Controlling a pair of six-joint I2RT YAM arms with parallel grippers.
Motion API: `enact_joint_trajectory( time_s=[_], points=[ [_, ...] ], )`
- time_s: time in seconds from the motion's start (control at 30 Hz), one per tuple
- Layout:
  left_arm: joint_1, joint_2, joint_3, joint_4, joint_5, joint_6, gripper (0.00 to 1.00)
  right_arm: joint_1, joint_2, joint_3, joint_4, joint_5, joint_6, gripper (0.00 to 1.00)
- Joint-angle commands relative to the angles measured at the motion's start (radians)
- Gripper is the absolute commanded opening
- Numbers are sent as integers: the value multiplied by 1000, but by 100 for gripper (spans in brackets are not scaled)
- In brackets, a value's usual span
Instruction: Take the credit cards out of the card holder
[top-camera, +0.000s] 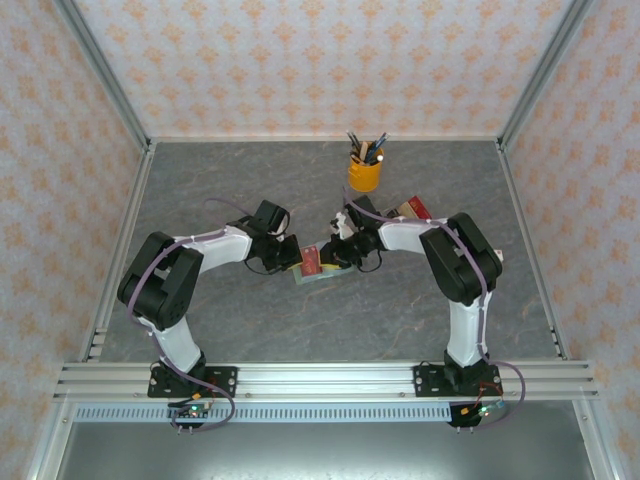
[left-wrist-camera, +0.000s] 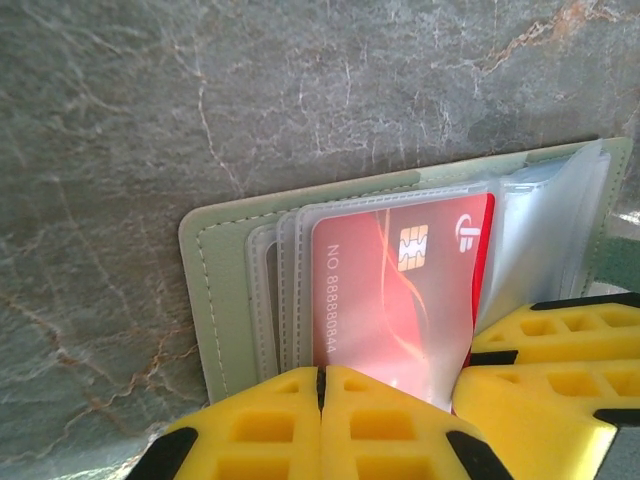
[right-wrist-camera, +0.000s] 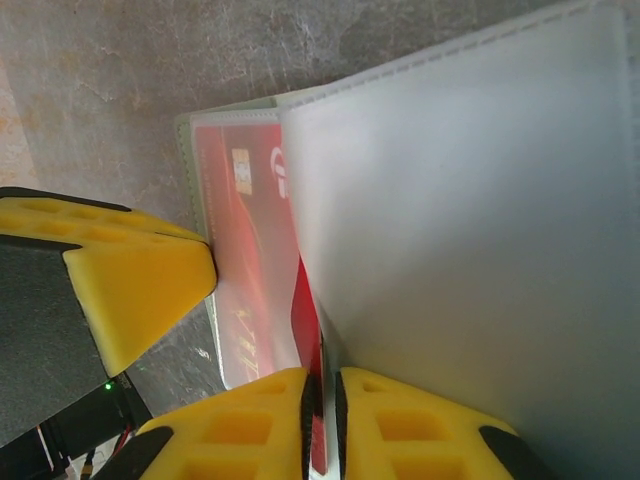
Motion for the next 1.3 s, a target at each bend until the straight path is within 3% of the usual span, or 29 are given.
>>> enact_joint_trajectory(
  time_s=[0.0,0.17,0.33,0.47,0.77,1.0,1.13,1.27],
  points=[
    [-7,80,-38,-54,-59,12,6,21,54,21,-35,-9,-45,17],
    [-7,103,-60,-28,-43,9,6,33,73,33,-46,-11,-52,17],
    [-7,103,-65,-16,-40,10,6,32,45,25,-42,12,-53,0],
    [-3,76,-50,-28,-38,19,8,31,-20,-2,-28,59,-42,0],
    [25,-59,-49,-12,6,49,22,9,-136,-79,8,104,13,0],
    [28,-92,-55,-19,3,62,23,1,-156,-108,30,134,44,0],
    [28,-99,-58,-5,10,60,23,-13,-154,-111,-5,215,43,0],
    [21,-106,-57,52,61,54,22,-23,-140,-110,-19,218,16,0]
  ],
)
